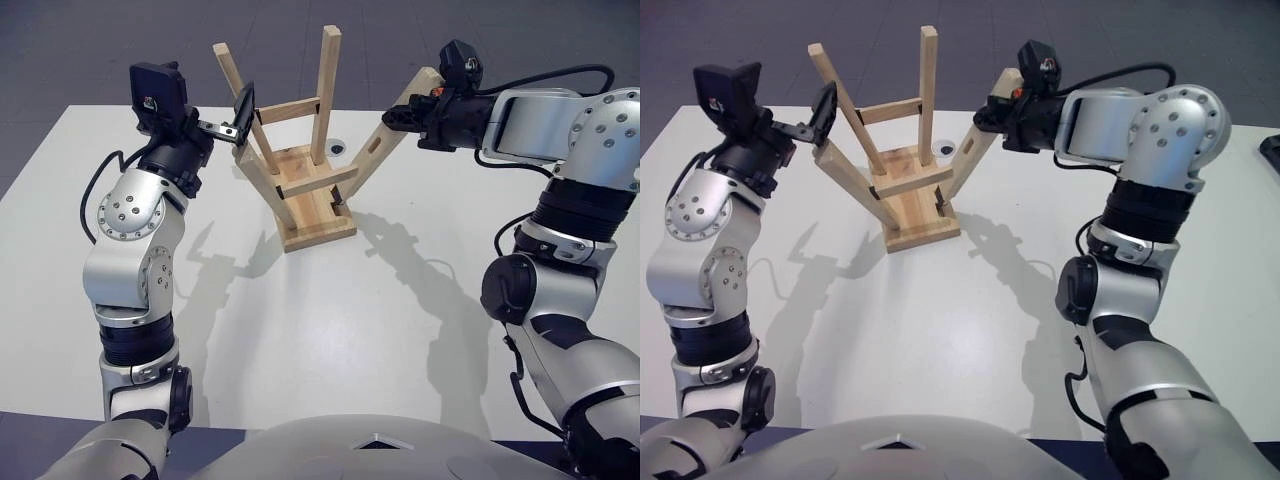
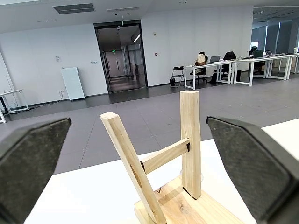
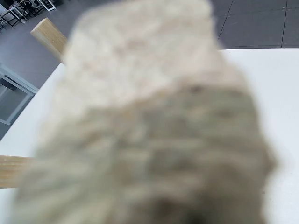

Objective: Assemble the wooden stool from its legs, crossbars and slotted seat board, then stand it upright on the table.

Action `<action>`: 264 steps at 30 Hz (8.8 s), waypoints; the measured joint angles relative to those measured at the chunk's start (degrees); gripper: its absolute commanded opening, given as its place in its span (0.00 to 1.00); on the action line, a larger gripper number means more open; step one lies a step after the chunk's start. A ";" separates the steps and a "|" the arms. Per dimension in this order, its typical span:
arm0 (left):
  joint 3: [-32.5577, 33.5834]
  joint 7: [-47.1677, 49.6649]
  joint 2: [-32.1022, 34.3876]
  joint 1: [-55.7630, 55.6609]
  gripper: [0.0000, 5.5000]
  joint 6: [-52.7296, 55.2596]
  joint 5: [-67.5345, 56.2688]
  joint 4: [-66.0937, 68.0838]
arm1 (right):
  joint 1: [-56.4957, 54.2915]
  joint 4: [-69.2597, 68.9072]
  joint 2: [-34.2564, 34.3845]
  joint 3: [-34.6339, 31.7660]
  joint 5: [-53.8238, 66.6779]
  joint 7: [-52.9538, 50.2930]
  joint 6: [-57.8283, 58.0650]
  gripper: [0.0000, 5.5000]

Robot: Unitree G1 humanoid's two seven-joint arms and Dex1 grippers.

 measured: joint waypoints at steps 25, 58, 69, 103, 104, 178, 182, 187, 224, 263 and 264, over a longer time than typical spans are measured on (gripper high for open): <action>0.33 0.18 -1.33 -0.54 0.98 -0.01 -0.24 0.48 | 2.63 2.06 0.85 -0.78 6.64 -12.80 -0.46 0.19; 0.14 -0.89 -1.87 -1.41 0.98 0.76 -0.09 2.19 | 11.24 -13.27 1.74 14.43 -8.83 3.91 -7.45 0.19; -0.21 -3.30 -1.08 -1.42 0.98 0.98 -0.18 3.34 | 9.34 -7.89 3.99 15.03 -14.23 6.33 -9.87 0.19; 0.48 -1.64 -2.50 -3.11 0.98 0.58 -0.03 6.89 | 13.01 -12.29 1.61 28.52 -21.98 19.26 -21.02 0.27; 0.66 -1.22 -2.81 -3.46 0.98 0.59 -0.05 7.39 | 13.15 -12.04 2.45 28.12 -22.38 19.09 -21.28 0.29; 10.59 9.69 -7.00 -2.36 0.98 -8.48 -8.94 11.24 | -0.76 10.34 12.65 15.53 -26.19 24.35 -71.01 0.98; 10.86 9.90 -7.02 -2.15 0.98 -8.43 -8.94 11.26 | 10.30 4.42 13.26 23.53 -28.66 25.81 -65.66 0.98; 10.40 10.07 -7.37 -0.52 0.98 -8.35 -8.71 11.20 | 12.71 1.51 14.41 23.98 -28.67 26.79 -66.15 0.98; -0.54 21.56 -14.05 6.23 0.98 -5.29 11.31 12.97 | 36.46 -6.11 13.51 20.42 -43.79 2.68 -58.42 0.98; 4.50 -7.78 -0.61 26.26 0.98 -12.95 -1.30 2.81 | 1.73 59.78 6.97 21.12 -50.76 47.52 -110.36 0.98; 4.32 -7.32 -0.72 25.94 0.98 -12.95 -1.06 2.84 | 2.74 58.27 7.14 21.05 -50.14 48.97 -110.20 0.98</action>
